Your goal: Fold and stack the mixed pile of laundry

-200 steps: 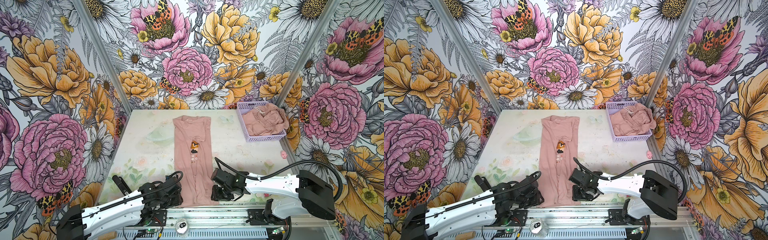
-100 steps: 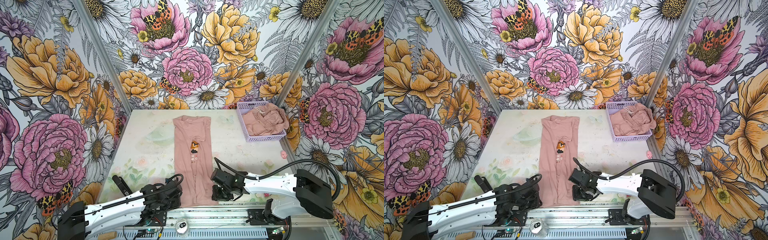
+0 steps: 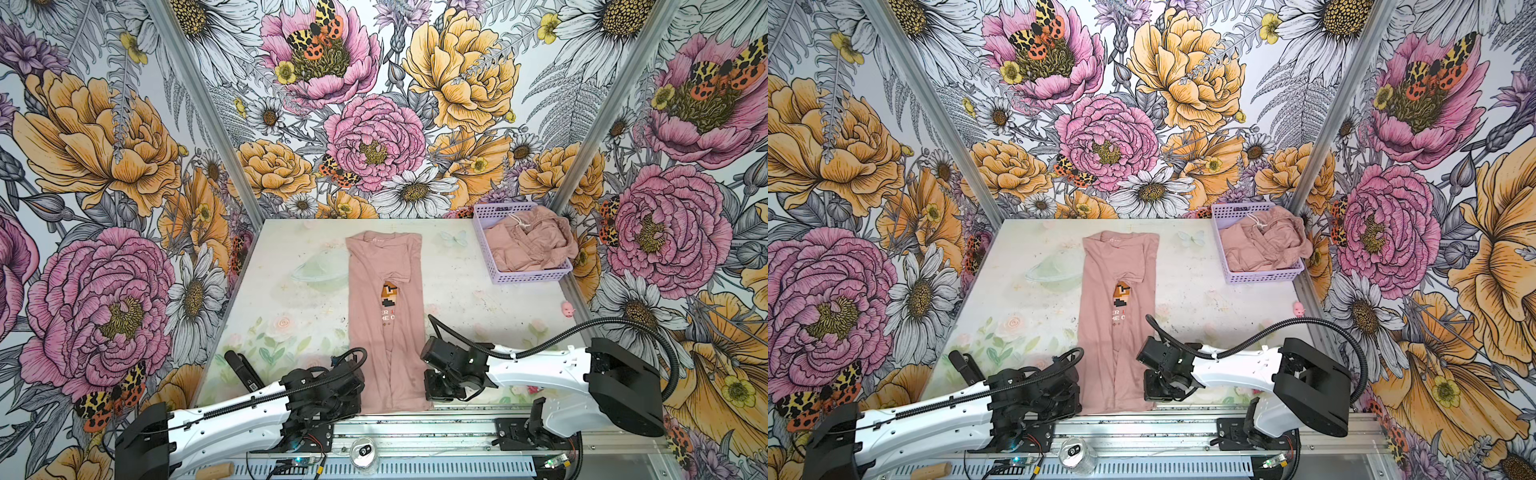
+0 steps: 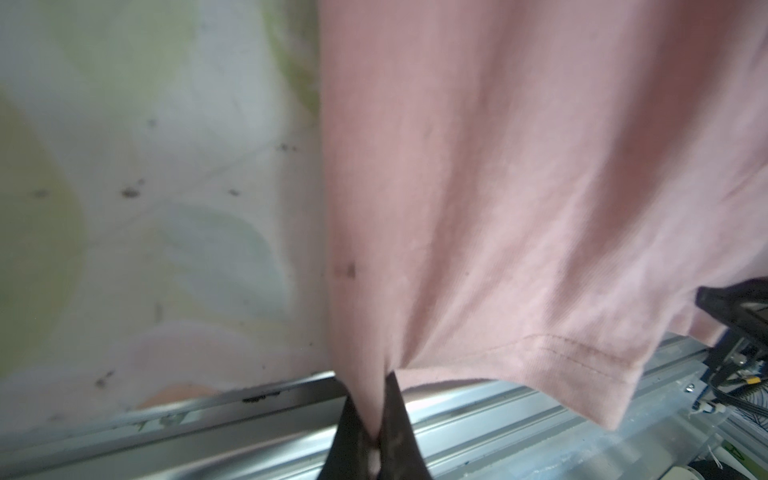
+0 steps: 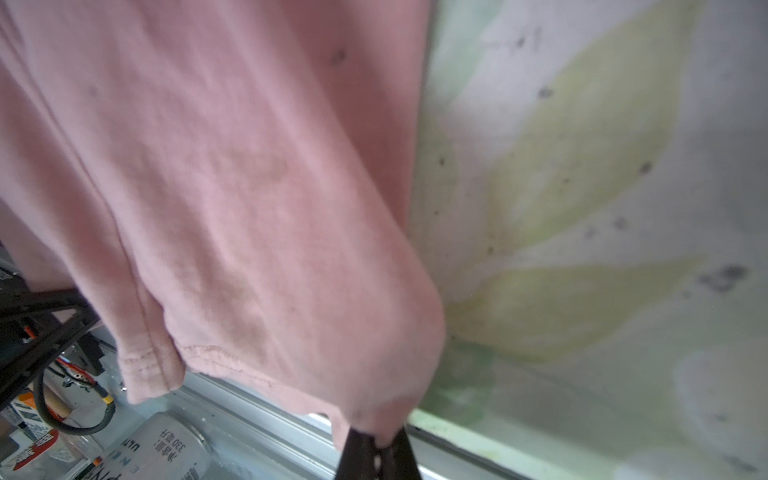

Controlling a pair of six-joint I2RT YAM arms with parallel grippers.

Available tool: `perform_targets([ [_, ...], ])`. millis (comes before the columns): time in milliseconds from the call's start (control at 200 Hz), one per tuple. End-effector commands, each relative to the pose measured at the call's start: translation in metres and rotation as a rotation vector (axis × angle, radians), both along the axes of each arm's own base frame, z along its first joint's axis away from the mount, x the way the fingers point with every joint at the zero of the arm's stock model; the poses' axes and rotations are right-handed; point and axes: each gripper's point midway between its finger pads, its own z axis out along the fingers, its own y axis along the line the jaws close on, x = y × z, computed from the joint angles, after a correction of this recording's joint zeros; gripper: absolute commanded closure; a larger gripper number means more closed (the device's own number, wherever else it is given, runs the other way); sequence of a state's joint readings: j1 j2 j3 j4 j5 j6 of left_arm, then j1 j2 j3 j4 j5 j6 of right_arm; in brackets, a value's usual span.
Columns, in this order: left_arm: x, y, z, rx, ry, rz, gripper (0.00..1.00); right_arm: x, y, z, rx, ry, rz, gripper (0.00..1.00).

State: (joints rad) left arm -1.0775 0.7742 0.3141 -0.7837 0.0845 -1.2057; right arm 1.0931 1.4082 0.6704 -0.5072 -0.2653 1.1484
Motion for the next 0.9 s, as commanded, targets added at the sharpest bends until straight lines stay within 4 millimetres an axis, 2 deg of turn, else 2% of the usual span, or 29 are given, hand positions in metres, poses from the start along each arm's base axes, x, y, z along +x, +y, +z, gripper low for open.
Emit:
perform_targets([
  [0,0.019,0.000,0.025,-0.015,-0.076,0.040,1.00,0.008,0.009,0.027,0.066,-0.030,-0.031,1.00],
  [195,0.043,-0.002,0.063,-0.097,-0.109,0.075,1.00,0.025,0.015,0.065,0.130,-0.044,-0.049,1.00],
  [355,0.072,-0.007,0.095,-0.112,-0.125,0.040,1.00,0.056,0.018,0.093,0.191,-0.067,-0.066,1.00],
  [540,0.114,-0.014,0.125,-0.125,-0.138,-0.017,1.00,0.096,0.023,0.112,0.226,-0.081,-0.042,1.00],
  [680,0.152,-0.011,0.136,-0.105,-0.148,-0.047,1.00,0.145,0.018,0.119,0.238,-0.101,-0.057,1.00],
  [896,0.213,0.006,0.130,-0.060,-0.132,-0.024,1.00,0.218,0.016,0.113,0.240,-0.128,-0.078,1.00],
])
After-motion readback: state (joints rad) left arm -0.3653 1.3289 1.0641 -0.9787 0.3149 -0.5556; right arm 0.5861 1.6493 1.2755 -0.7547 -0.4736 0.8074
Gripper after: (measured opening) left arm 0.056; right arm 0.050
